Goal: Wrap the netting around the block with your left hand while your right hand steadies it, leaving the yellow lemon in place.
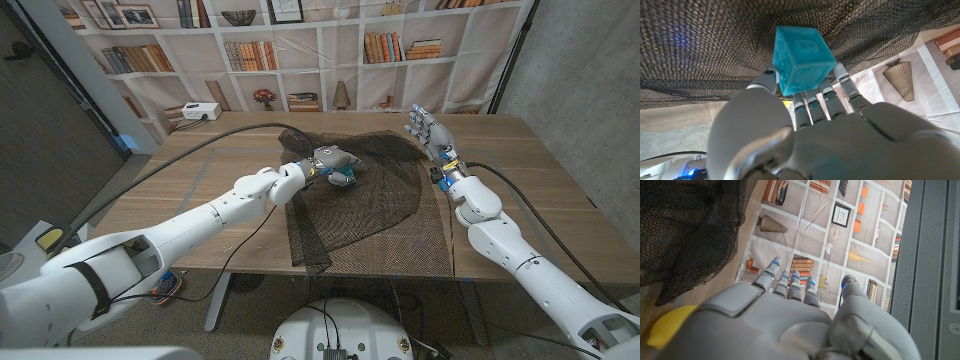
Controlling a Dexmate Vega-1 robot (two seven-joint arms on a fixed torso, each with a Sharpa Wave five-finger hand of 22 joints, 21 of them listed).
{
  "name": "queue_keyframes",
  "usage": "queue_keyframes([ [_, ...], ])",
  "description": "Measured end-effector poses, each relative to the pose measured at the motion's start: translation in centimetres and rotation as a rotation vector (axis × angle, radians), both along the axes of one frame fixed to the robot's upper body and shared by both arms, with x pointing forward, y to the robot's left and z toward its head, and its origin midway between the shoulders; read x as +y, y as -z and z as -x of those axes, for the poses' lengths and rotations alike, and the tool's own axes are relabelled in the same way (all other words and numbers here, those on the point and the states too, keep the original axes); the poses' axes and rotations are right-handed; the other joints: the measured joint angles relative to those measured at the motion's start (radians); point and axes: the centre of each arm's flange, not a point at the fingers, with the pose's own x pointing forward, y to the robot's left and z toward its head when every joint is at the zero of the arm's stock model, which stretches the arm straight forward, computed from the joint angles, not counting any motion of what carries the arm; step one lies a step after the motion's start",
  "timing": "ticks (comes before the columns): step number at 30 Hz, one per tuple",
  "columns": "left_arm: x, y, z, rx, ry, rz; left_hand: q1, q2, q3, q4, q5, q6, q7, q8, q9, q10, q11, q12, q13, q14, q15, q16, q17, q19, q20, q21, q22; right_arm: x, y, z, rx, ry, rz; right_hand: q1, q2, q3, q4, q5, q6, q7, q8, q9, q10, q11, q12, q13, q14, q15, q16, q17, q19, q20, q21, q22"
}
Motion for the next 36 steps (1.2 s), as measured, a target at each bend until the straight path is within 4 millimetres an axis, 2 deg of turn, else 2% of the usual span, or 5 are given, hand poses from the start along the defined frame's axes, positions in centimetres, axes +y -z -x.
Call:
queue_keyframes([
  [6,0.2,-0.1,0.4,-0.011,-0.004,-0.012,-0.07,-0.033,-0.049,0.019,0.004,-0.074,-0.023,0.0,-0.022,-0.059,0.003,-0.049,-0.016,-0.095,0.004,-0.013,-0.023,-0.069,0.018,-0.05,0.0,0.1,0.0,0.1,-0.002,-0.002,0.001,0.0,0.0,0.0,0.0,0.0,0.0,0.0,0.0,0.0,0.0,0.0,0.0,0.0,0.0,0.0,0.0,0.0,0.0,0.0,0.0,0.0],
  [17,1.5,-1.2,1.0,-0.037,-0.038,0.014,-0.186,-0.032,-0.101,0.068,0.008,-0.127,-0.023,0.0,-0.039,-0.13,0.03,-0.108,-0.034,-0.195,0.007,-0.014,-0.049,-0.146,0.038,-0.115,0.005,0.1,-0.1,0.3,-0.007,-0.003,0.004,0.0,0.0,0.0,0.0,0.0,0.0,0.0,0.0,0.0,0.0,0.0,-0.001,0.0,0.0,0.0,0.0,0.0,0.0,0.0,0.0,0.0],
  [30,4.9,-3.0,0.6,-0.075,-0.199,0.113,-0.199,-0.03,-0.105,0.067,0.019,-0.171,-0.011,0.0,-0.038,-0.162,0.027,-0.124,-0.04,-0.206,0.01,-0.01,-0.064,-0.154,0.036,-0.127,0.005,0.3,-0.5,0.2,-0.011,-0.007,0.009,0.0,0.0,-0.004,-0.004,0.0,0.0,0.0,-0.004,0.0,-0.007,-0.007,-0.005,0.0,-0.004,0.004,0.0,0.002,-0.004,0.004,0.0,0.0],
  [31,5.7,-4.5,2.2,-0.105,-0.199,0.14,-0.199,-0.03,-0.103,0.065,0.019,-0.177,-0.008,0.0,-0.04,-0.163,0.028,-0.126,-0.04,-0.21,0.011,-0.01,-0.067,-0.154,0.036,-0.13,0.005,0.4,-0.5,0.1,-0.007,-0.012,0.016,0.0,0.0,-0.004,-0.004,0.0,0.0,0.0,-0.005,0.0,-0.007,-0.007,-0.005,0.0,-0.004,0.004,0.0,0.002,-0.004,0.004,0.0,0.0],
  [36,7.3,-5.5,2.5,-0.103,-0.279,0.15,-0.199,-0.03,-0.104,0.057,0.023,-0.182,-0.004,0.0,-0.043,-0.166,0.031,-0.132,-0.04,-0.213,0.014,-0.01,-0.072,-0.15,0.04,-0.13,0.005,0.6,-0.6,0.0,-0.005,-0.015,0.02,0.0,0.0,-0.004,-0.004,0.0,0.0,0.0,-0.005,0.0,-0.007,-0.007,-0.005,0.0,-0.004,0.004,0.0,0.002,-0.004,0.004,0.0,0.0],
])
